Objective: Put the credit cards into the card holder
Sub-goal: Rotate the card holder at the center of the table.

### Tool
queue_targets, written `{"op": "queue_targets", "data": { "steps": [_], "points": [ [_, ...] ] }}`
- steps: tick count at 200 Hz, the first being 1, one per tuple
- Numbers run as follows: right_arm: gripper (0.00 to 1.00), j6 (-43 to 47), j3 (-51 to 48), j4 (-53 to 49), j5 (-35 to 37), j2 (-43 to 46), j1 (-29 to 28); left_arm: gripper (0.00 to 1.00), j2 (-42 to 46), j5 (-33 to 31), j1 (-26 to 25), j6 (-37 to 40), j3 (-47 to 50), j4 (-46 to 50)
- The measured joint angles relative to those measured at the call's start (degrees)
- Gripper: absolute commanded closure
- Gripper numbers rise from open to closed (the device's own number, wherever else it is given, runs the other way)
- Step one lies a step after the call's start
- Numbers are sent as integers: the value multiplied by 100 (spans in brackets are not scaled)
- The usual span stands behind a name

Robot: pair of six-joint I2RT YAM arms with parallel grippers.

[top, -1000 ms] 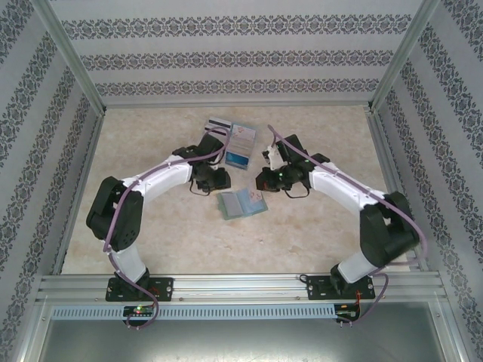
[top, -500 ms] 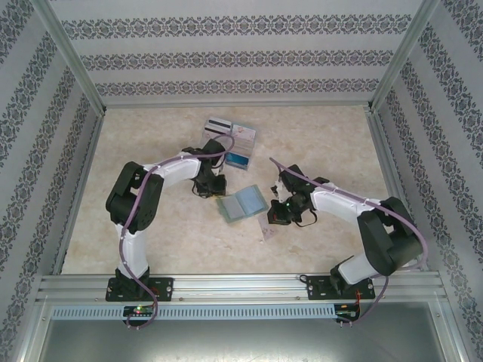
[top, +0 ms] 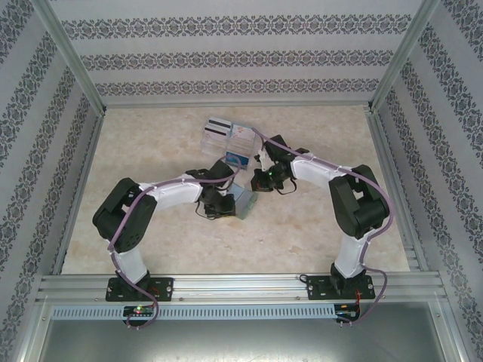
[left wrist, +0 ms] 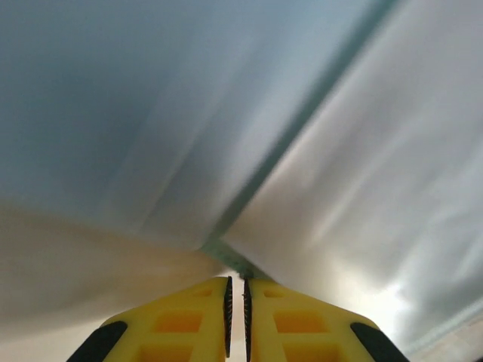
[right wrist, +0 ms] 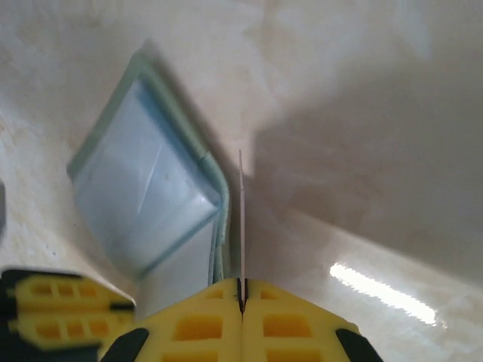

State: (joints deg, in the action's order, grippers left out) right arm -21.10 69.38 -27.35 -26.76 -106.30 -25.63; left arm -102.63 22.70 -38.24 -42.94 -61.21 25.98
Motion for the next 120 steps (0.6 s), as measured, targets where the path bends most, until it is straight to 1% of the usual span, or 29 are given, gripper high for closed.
{"op": "queue_targets", "data": {
  "steps": [31, 47, 58, 68, 95, 120],
  "points": [
    [100, 304, 28, -402, 164, 81, 376, 82, -433, 153, -385, -365, -398, -520],
    [100, 468, 28, -664, 354, 229, 640, 81, -601, 221, -417, -450, -647, -651],
    [100, 557, 28, -828, 498, 398, 824, 77, -640, 212, -413, -450, -841, -636],
    [100, 649, 28, -944, 621, 581, 975, 77, -638, 181, -402, -422, -1010, -605],
    [100, 807, 28, -1191, 951, 1034, 1351, 74, -474, 76, -251, -284, -1270, -483],
    [100, 802, 20, -1314, 1115, 1300, 1504, 73, -229, -37, 192, -57, -1300, -179]
  ]
}}
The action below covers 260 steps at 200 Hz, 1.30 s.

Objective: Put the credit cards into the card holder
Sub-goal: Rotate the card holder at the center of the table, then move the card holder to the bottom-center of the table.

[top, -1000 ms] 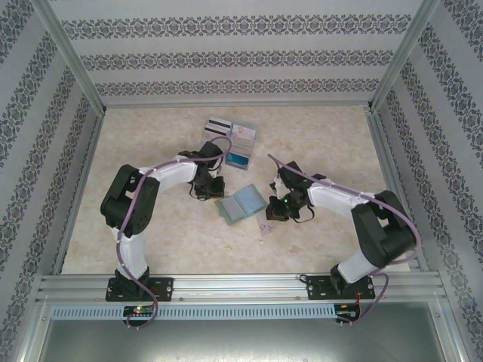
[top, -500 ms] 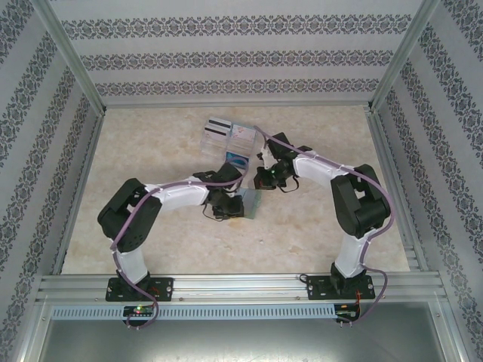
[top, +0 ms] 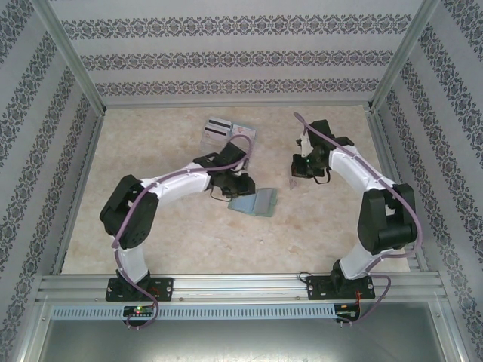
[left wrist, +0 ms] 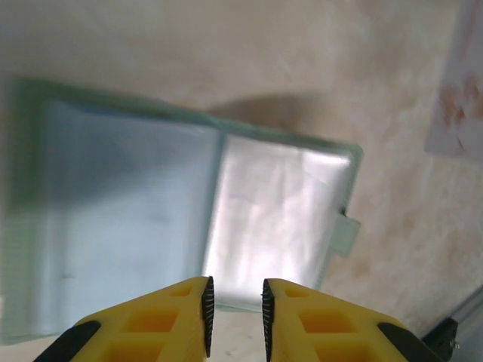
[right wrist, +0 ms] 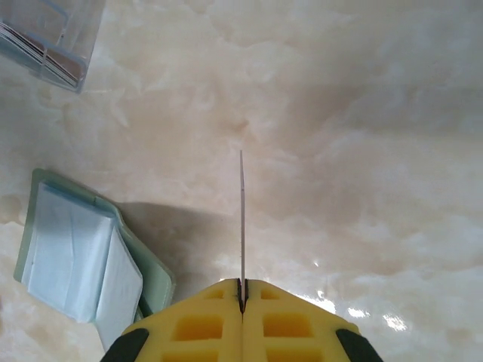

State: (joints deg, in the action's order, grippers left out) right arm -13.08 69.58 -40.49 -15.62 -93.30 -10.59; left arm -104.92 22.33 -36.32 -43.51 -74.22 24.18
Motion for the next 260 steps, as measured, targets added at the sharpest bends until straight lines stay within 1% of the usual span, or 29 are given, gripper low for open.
{"op": "queue_targets", "data": {
  "steps": [29, 47, 66, 81, 99, 111, 127, 162, 180, 219, 260],
  "points": [
    [100, -203, -229, 28, -444, 577, -17, 71, -76, -229, 533, 382, -393, 374],
    [100, -527, -511, 216, -868, 1095, -125, 70, -356, -332, 595, 625, -927, 542],
    [100, -986, -970, 717, -1222, 1425, -509, 68, -828, -332, 564, 870, -1495, 608],
    [100, -1362, -1423, 1182, -1370, 1401, -885, 68, -1185, -332, 553, 1012, -1768, 649],
    [100, -1825, -2000, 1746, -1401, 1139, -1290, 67, -1506, -341, 553, 1161, -1867, 717],
    [100, -2033, -2247, 2035, -1403, 892, -1412, 67, -1659, -356, 553, 1241, -1895, 807],
    [100, -2186, -2376, 2280, -1362, 601, -1427, 67, -1843, -352, 553, 1338, -1950, 866],
    [100, -2199, -2367, 2579, -1276, 385, -1244, 67, -1971, -328, 520, 1416, -1919, 905],
    [100, -2155, -2299, 2680, -1287, 245, -1158, 67, -1952, -341, 490, 1419, -1744, 796],
    [100, -2127, -2159, 2874, -1502, 26, -1088, 69, -1502, -332, 439, 1327, -994, 369],
    [100, -2107, -2151, 2990, -1753, -13, -1093, 70, -1080, -354, 334, 1147, -326, 149]
  ]
}}
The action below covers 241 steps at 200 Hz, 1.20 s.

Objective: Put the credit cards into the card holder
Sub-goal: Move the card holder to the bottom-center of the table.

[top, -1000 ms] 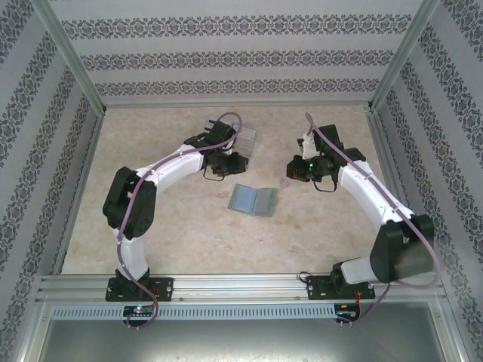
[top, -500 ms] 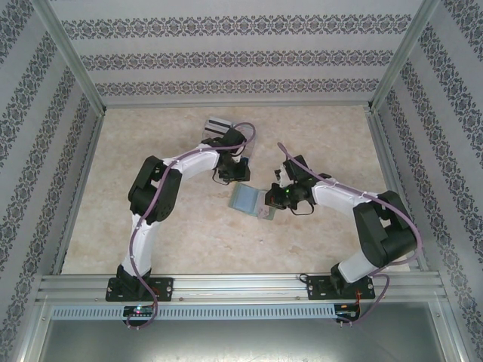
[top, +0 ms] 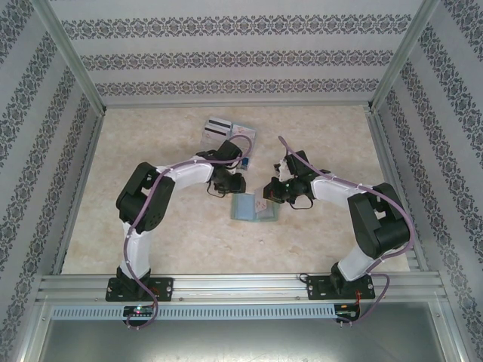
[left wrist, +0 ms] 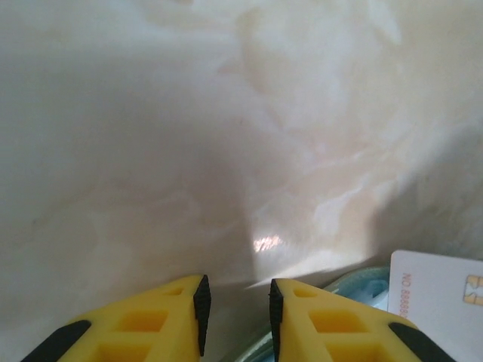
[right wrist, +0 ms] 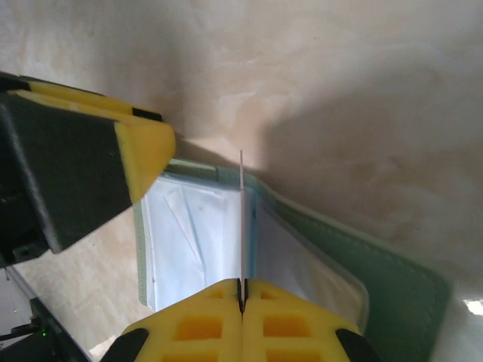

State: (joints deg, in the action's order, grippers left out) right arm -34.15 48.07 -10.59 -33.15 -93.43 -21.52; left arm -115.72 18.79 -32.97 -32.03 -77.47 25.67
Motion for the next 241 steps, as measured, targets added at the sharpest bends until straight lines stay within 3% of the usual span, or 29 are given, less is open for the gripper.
{"op": "queue_targets", "data": {
  "steps": [84, 196, 241],
  "points": [
    [100, 17, -90, 149, -114, -177, -243, 74, 319, -92, -42, -260, 553, -350],
    [100, -111, -411, 455, 409, 7, -861, 78, 549, -323, -90, -448, 892, -531],
    [100, -151, -404, 570, 577, -63, -1003, 61, 772, -522, -114, -455, 997, -236]
  ]
}}
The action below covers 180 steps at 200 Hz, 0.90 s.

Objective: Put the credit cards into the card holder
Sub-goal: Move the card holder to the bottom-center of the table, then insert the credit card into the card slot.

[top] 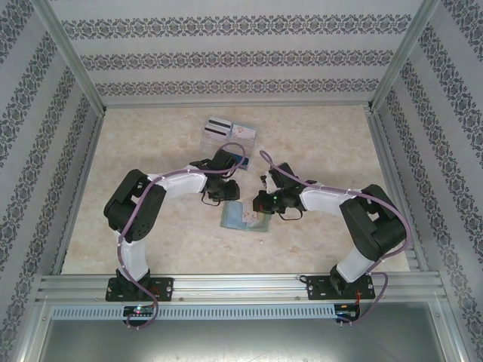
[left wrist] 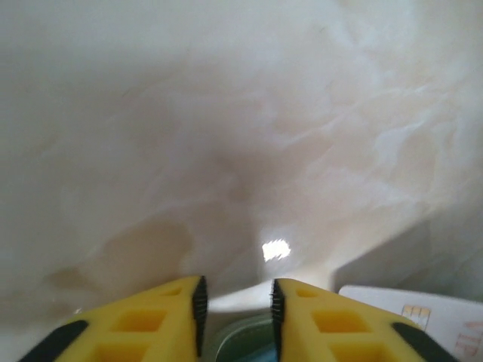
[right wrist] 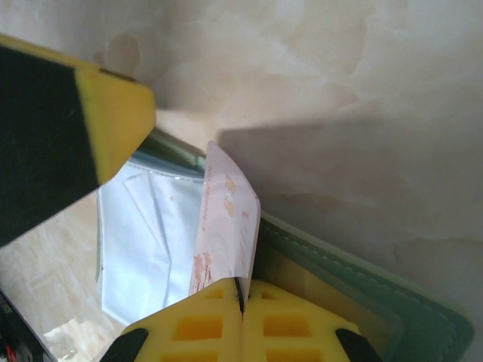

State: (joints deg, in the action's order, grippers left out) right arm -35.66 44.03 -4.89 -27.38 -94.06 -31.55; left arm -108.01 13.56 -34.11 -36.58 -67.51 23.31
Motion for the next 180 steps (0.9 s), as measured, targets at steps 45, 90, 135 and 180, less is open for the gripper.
{"op": "queue_targets", "data": {
  "steps": [45, 90, 135, 180],
  "points": [
    [100, 133, 306, 0, -9, -310, -87, 55, 1137, -334, 162, 39, 378, 758],
    [100, 546, 896, -280, -50, -629, -83, 55, 1453, 234, 155, -85, 1167, 592],
    [100, 693, 970, -387, -50, -649, -90, 57, 1423, 426, -20, -442, 1696, 442],
    [100, 612, 935, -358, -26, -638, -289, 76, 1436, 306, -24, -774, 1764, 385]
  ]
}}
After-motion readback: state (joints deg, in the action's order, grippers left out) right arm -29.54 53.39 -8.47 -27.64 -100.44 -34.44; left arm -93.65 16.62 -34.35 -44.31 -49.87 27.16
